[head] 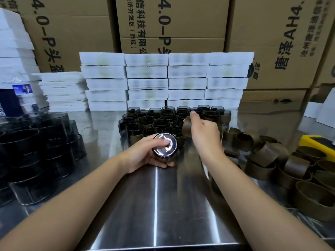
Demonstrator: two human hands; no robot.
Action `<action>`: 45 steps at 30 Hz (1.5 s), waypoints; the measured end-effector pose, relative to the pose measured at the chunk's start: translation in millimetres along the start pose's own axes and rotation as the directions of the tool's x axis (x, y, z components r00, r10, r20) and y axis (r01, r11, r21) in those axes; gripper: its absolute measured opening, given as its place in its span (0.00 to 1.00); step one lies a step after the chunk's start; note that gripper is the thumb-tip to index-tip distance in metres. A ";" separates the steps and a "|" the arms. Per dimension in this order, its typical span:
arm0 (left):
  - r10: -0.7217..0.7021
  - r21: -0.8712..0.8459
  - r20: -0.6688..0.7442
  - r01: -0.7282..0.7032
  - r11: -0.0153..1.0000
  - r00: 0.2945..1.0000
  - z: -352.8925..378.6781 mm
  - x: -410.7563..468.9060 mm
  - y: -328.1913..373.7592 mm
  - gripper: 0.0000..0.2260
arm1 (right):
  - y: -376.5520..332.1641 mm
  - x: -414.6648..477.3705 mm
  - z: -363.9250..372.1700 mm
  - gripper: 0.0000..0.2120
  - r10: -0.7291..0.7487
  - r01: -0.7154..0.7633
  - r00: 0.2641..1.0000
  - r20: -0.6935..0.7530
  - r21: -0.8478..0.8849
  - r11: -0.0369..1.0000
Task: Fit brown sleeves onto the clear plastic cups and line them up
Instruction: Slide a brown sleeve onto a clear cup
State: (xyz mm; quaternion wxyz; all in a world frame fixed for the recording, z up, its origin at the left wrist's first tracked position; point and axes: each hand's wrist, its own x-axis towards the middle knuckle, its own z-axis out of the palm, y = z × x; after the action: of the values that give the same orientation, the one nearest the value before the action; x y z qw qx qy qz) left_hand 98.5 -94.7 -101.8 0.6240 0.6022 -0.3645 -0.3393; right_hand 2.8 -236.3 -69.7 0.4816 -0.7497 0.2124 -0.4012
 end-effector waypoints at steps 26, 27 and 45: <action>-0.015 -0.117 -0.207 -0.010 0.993 0.978 -10.7 13.4 -6.7 0.37 | -0.6 -11.4 7.4 0.29 -0.137 0.139 0.979 0.151 -0.004 0.990; -0.022 -0.120 -0.201 -0.002 0.993 0.979 -11.2 13.2 -6.5 0.37 | -0.6 -12.7 7.5 0.29 -0.158 0.164 0.976 0.150 -0.024 0.986; -0.002 -0.078 -0.072 -0.004 0.997 0.997 -8.7 5.9 -4.5 0.41 | 4.6 -20.0 7.4 0.18 -0.352 0.460 0.863 0.362 -0.277 0.844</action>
State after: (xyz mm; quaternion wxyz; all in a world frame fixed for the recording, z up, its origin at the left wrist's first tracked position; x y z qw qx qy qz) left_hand 109.0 -95.5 -106.1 0.6600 0.5889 -0.3287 -0.3310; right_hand -2.7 -220.2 -83.2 0.2679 -0.9033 0.0408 -0.3325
